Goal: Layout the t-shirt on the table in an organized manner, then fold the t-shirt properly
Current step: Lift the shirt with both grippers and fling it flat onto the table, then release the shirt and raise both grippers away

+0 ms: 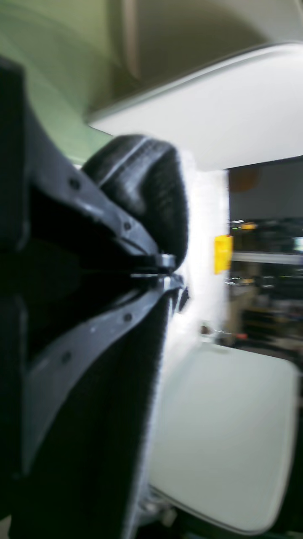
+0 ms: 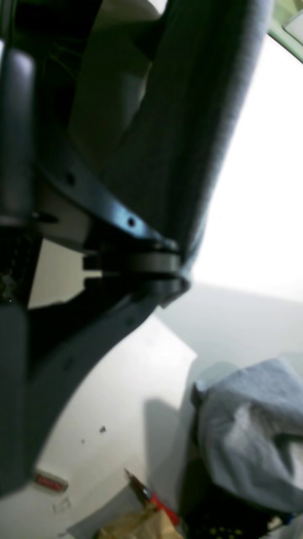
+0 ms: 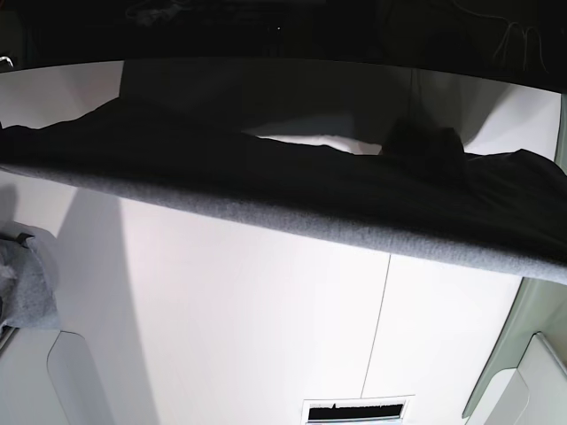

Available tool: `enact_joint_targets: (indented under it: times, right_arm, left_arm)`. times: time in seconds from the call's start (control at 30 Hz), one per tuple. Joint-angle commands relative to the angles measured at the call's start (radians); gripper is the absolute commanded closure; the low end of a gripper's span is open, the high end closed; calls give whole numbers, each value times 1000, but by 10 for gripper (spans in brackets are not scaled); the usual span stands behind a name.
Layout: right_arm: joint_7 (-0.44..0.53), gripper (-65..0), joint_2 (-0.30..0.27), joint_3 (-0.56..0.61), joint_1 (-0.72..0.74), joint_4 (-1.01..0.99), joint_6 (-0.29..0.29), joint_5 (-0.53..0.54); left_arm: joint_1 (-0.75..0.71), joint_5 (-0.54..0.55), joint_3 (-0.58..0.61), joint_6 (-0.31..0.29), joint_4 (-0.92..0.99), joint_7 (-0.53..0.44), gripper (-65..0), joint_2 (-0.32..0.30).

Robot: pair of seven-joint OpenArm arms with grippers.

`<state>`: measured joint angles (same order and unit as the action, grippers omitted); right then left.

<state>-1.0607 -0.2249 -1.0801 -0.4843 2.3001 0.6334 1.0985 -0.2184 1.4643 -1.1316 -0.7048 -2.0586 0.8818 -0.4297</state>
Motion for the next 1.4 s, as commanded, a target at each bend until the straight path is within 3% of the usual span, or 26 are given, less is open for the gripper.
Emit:
enact_joint_targets:
  times: [0.0, 0.1, 0.3, 0.43, 0.6, 0.77, 0.8, 0.83, 0.9, 0.93, 1.0, 1.23, 1.37]
  right_arm:
    - [43, 0, -21, -10, 5, 10, -4, -28]
    - [89, 0, -48, 17, 74, -18, -9, -107]
    - [163, 0, -105, 125, 225, -223, -18, -240]
    - [210, 0, -110, 232, 335, -420, -18, -304]
    - [340, 0, -110, 340, 428, -643, -24, -422]
    - [392, 0, -110, 423, 518, -804, -24, -453]
    - [402, -49, -109, 437, 534, -824, -24, -459]
    - [409, -145, -107, 447, 548, -837, -26, -477]
    - [412, -320, -99, 454, 568, -844, -37, -505]
    - [410, -373, -94, 454, 577, -844, -40, -505]
    - [401, -388, -93, 454, 586, -844, -44, -485]
    - [255, -387, -90, 453, 589, -843, -45, -371]
    - [166, -386, -88, 453, 558, -842, -42, -320]
  left_arm:
    - [26, 19, 27, 7, 4, -43, 0, -26]
    - [103, -53, 215, 7, 65, -68, 0, -64]
    - [289, -505, 657, 7, 361, -353, 0, -86]
    - [423, -585, 872, 7, 627, -494, 0, -85]
    - [547, -766, 1031, 7, 861, -580, 0, -43]
    - [592, -808, 1061, 7, 997, -675, 0, 18]
    - [597, -809, 1061, 7, 1007, -675, 0, 28]
    - [598, -812, 1061, 7, 1011, -674, -33, 37]
    - [598, -811, 1061, 7, 1011, -650, -175, 48]
    - [598, -810, 1061, 7, 1011, -627, -236, 48]
    - [598, -790, 1061, 7, 1011, -577, -300, 49]
    - [584, -621, 1060, 7, 986, -323, -301, 8]
    - [509, -573, 1060, 7, 919, -267, -300, -62]
